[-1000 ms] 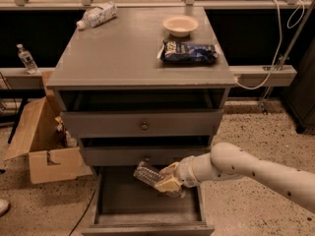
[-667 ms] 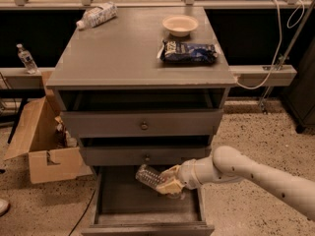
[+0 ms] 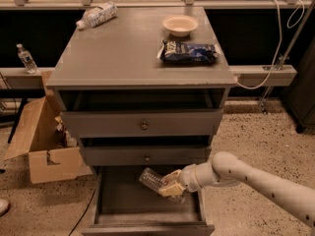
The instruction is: Place water bottle into bottom drawer
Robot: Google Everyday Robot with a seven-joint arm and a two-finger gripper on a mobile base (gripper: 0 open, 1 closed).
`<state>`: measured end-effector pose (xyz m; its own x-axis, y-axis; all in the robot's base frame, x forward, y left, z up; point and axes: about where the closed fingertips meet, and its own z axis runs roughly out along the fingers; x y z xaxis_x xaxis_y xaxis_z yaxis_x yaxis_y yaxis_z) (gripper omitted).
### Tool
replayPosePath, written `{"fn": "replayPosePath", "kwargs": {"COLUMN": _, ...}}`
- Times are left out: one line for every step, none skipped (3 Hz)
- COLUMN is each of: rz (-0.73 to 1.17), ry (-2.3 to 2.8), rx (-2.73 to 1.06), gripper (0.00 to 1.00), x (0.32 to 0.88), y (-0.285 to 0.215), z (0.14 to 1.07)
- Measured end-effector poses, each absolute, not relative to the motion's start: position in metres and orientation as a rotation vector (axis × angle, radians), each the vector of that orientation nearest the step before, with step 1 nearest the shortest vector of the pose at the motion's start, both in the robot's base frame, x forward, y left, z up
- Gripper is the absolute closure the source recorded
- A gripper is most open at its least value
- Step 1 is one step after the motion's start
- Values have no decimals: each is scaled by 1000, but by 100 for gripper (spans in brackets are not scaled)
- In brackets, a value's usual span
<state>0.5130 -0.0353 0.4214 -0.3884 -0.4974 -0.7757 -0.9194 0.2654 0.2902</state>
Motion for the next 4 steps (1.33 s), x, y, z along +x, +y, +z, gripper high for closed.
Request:
{"fn": "replayPosePath", "kwargs": {"rz": 1004, "ry": 1996, "rx": -1275, "gripper": 100, "x": 513, "y": -35, "z": 420}}
{"fn": "replayPosePath", "kwargs": {"rz": 916, "ry": 2055, "rx": -1266, "gripper": 100, "x": 521, "y": -50, "z": 392}}
{"fn": "replayPosePath", "kwargs": {"rz": 820, "ry": 2123, "rx": -1237, "gripper": 100, "x": 531, "y": -73, "z": 354}}
{"fn": "replayPosePath", "kwargs": {"rz": 755, "ry": 2181, "rx": -1199, "gripper": 100, "x": 539, "y": -92, "z": 324}}
